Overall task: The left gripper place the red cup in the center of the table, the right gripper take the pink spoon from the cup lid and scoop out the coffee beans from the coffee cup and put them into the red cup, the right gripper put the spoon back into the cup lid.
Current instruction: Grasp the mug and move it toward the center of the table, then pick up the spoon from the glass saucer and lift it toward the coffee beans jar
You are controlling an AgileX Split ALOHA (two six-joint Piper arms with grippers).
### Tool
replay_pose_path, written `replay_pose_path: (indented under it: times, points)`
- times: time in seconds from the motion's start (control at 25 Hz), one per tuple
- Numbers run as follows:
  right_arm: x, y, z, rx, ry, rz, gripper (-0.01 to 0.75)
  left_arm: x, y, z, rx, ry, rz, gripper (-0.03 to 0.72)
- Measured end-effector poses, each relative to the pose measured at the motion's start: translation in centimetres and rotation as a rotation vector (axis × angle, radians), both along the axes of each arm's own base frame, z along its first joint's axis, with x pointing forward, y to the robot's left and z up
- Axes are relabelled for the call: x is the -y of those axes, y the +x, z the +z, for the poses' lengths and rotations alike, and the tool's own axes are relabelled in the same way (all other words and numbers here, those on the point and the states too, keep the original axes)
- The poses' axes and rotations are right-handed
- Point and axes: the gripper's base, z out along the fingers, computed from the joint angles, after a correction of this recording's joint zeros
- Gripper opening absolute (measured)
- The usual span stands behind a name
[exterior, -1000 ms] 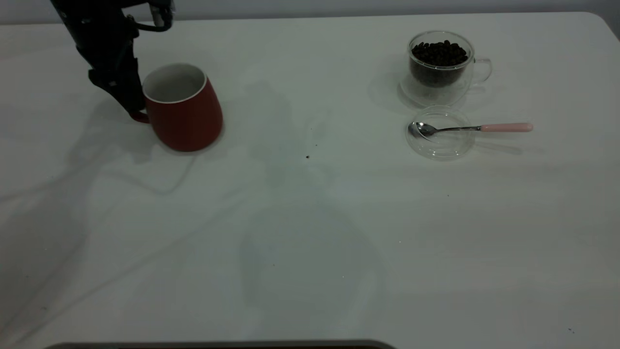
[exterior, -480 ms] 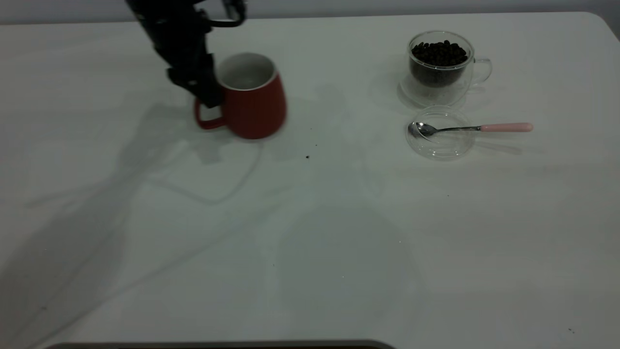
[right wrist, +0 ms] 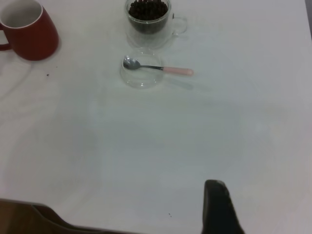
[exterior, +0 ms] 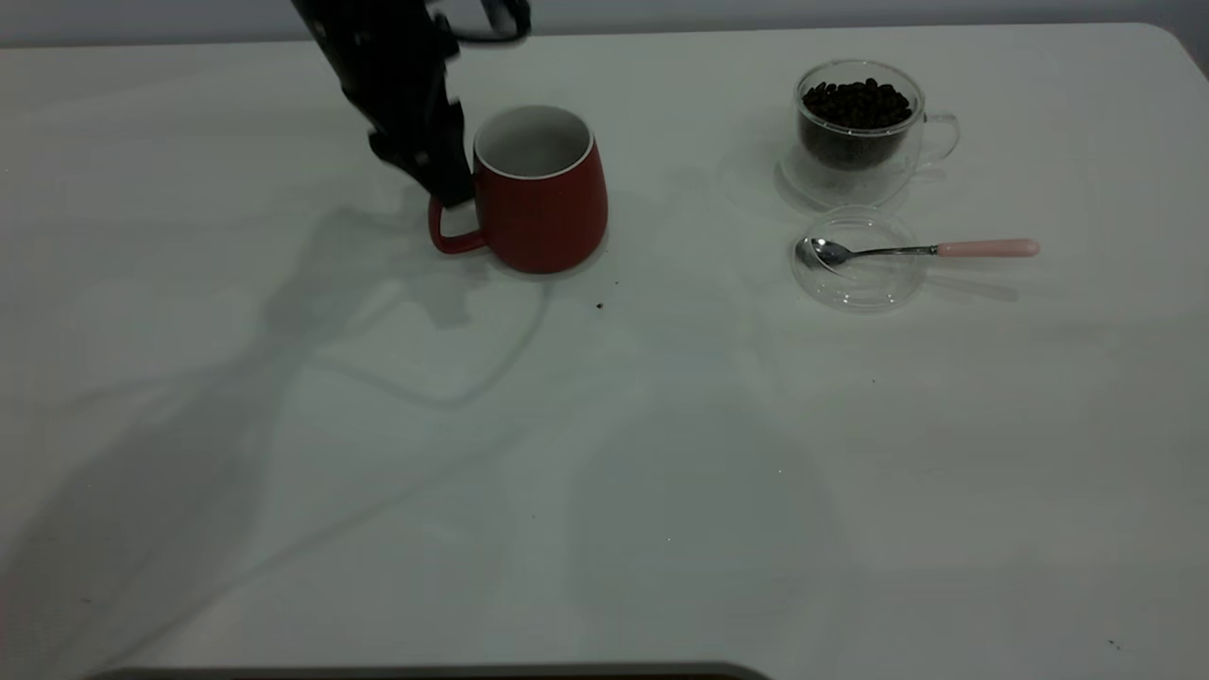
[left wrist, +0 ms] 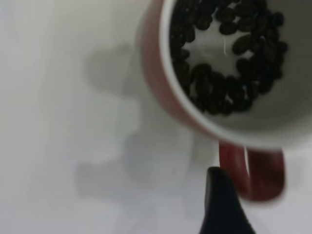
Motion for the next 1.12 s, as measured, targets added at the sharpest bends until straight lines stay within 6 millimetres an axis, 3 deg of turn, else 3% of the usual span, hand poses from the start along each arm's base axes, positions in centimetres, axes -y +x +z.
replay_pose_path:
  times: [0.16, 0.32, 0.52, 0.76, 0.96, 1.12]
  points:
    - [0.0, 0.0, 0.0, 0.0, 0.0, 0.0, 0.489, -0.8, -0.6, 5.0, 0.007, 0.053, 0.071, 0.493]
    - [0.0, 0.0, 0.0, 0.0, 0.0, 0.0, 0.489, -1.5, -2.2, 11.7, 0.015, 0.049, 0.189, 0.493]
    - [0.0, 0.0, 0.0, 0.0, 0.0, 0.0, 0.489, -2.9, -6.6, 21.4, 0.037, 0.006, 0.31, 0.493]
    - [0.0, 0.0, 0.0, 0.0, 0.0, 0.0, 0.489, -4.7, -12.0, 30.4, 0.174, -0.137, 0.521, 0.493]
    - [0.0, 0.0, 0.0, 0.0, 0.0, 0.0, 0.488, -6.7, -17.2, 34.3, 0.253, -0.208, 0.654, 0.493]
    - [0.0, 0.0, 0.0, 0.0, 0.0, 0.0, 0.488, -8.6, -21.3, 34.3, 0.277, -0.19, 0.721, 0.493]
